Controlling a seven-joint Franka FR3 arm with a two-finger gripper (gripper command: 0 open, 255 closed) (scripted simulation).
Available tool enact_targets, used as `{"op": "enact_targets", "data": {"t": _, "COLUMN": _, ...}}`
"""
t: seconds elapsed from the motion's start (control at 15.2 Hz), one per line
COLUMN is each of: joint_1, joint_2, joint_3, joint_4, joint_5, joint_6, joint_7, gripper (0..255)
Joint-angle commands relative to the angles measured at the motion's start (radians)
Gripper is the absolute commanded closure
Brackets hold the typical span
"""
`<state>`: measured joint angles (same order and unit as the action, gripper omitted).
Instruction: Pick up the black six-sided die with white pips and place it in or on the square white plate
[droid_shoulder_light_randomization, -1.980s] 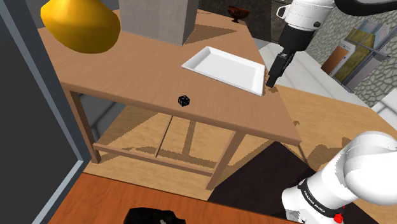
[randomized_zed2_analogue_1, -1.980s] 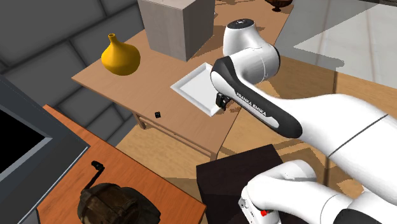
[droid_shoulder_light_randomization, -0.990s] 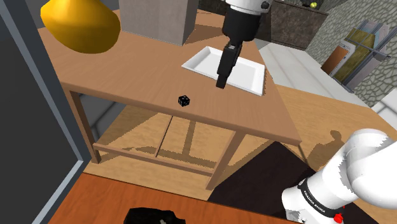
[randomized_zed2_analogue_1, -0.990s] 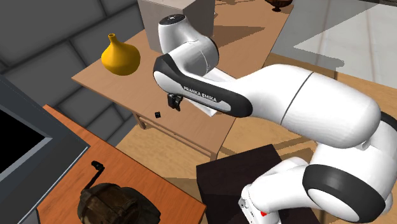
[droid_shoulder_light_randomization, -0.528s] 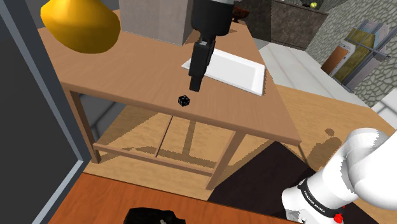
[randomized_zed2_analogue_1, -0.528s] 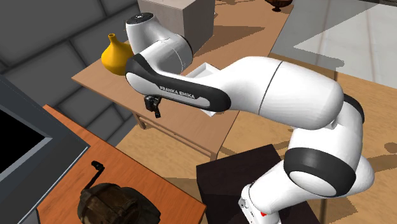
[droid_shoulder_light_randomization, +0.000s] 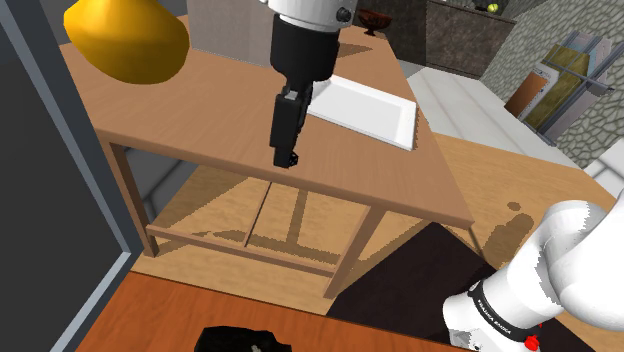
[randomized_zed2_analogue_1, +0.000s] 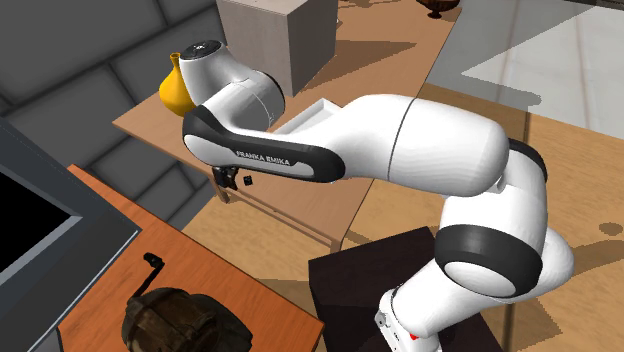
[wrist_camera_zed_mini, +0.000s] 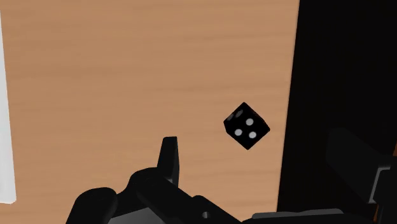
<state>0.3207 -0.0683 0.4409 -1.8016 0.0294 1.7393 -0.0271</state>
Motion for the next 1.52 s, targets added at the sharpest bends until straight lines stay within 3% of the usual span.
{"op": "enact_targets", "data": {"t": 0.0, "joint_1": 0.000, "joint_2": 0.001, "joint_3": 0.001, "joint_4": -0.025, "joint_5": 0.000, "joint_6": 0.026, "joint_7": 0.000, "gripper": 0}}
{"op": "enact_targets", "data": {"t": 0.59, "joint_1": 0.001, "joint_2": 0.001, "joint_3": 0.001, "joint_4": -0.032, "joint_5": 0.000, "joint_6": 0.033, "joint_7": 0.000, "gripper": 0}}
{"op": "enact_targets", "data": {"t": 0.66, "joint_1": 0.001, "joint_2": 0.001, "joint_3": 0.001, "joint_4": -0.032, "joint_5": 0.000, "joint_6": 0.033, "joint_7": 0.000, "gripper": 255}}
{"op": "enact_targets", "data": {"t": 1.25, "joint_1": 0.000, "joint_2": 0.001, "joint_3": 0.001, "joint_4": -0.032, "joint_5": 0.000, "joint_6": 0.034, "joint_7": 0.000, "gripper": 255}}
{"op": "enact_targets", "data": {"t": 1.45, "joint_1": 0.000, "joint_2": 0.002, "joint_3": 0.000, "joint_4": 0.010, "joint_5": -0.001, "joint_6": -0.007, "joint_7": 0.001, "gripper": 255}}
